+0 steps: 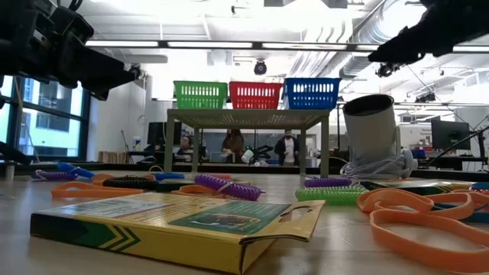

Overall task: Pick & Place Office Desk Supplies
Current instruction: Put the violet spring keychain into the blue bin on the shelf, then put the blue rubber band into the green bin on the shelf

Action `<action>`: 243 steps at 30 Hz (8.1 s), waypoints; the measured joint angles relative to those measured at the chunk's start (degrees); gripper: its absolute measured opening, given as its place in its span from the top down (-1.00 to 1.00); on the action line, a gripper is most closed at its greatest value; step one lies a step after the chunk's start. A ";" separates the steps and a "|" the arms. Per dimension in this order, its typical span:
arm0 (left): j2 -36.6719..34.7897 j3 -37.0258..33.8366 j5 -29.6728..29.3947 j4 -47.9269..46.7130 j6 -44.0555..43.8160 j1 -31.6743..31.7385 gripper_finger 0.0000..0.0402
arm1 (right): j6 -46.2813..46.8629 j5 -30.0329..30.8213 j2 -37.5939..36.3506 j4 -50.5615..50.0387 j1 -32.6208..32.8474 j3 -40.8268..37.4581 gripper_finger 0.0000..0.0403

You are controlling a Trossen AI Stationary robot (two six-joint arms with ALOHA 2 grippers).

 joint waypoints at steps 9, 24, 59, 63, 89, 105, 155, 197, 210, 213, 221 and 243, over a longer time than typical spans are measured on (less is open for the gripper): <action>0.00 0.00 0.00 -0.02 -2.53 0.00 0.11 | 9.68 -2.05 10.40 -15.47 0.00 11.36 -0.03; 0.00 0.00 0.02 -0.11 -2.66 0.00 0.11 | 13.88 -10.22 26.71 -26.73 0.00 23.87 -0.03; 0.00 0.00 -0.55 -0.07 -0.43 0.02 0.11 | 9.07 -23.25 55.76 -5.83 -9.24 23.78 0.24; 0.00 0.00 -0.58 0.13 -0.35 0.02 0.11 | 9.09 -25.98 57.48 -3.32 -10.54 23.78 0.24; 0.00 0.00 -0.63 0.31 -0.19 0.02 0.11 | 8.07 -24.97 64.55 2.98 -12.63 23.83 0.48; 0.00 0.00 -0.61 0.31 -0.37 0.02 0.11 | 8.94 -18.63 63.42 1.97 -11.01 23.72 0.96; -0.02 0.00 -1.11 0.28 -3.47 0.02 0.11 | 3.78 8.31 34.34 -5.19 -8.33 39.05 0.98; 0.00 0.00 -2.12 0.28 -1.31 0.02 0.11 | 14.10 -17.06 46.06 -16.14 -45.90 40.81 0.83; -0.02 0.00 -2.12 0.28 -1.29 0.02 0.11 | 14.08 -16.93 46.06 -14.49 -45.82 40.81 0.51; -0.01 0.00 -2.12 0.28 -1.29 0.02 0.11 | 14.08 -16.93 46.06 -13.54 -45.77 40.81 0.35; 0.00 0.00 -2.10 0.28 -1.29 0.02 0.11 | 13.65 -16.75 45.64 -8.84 -45.77 40.81 -0.05; -0.01 0.00 -2.08 0.28 -1.36 0.01 0.11 | 1.77 -25.03 27.85 0.80 -30.22 40.88 -0.08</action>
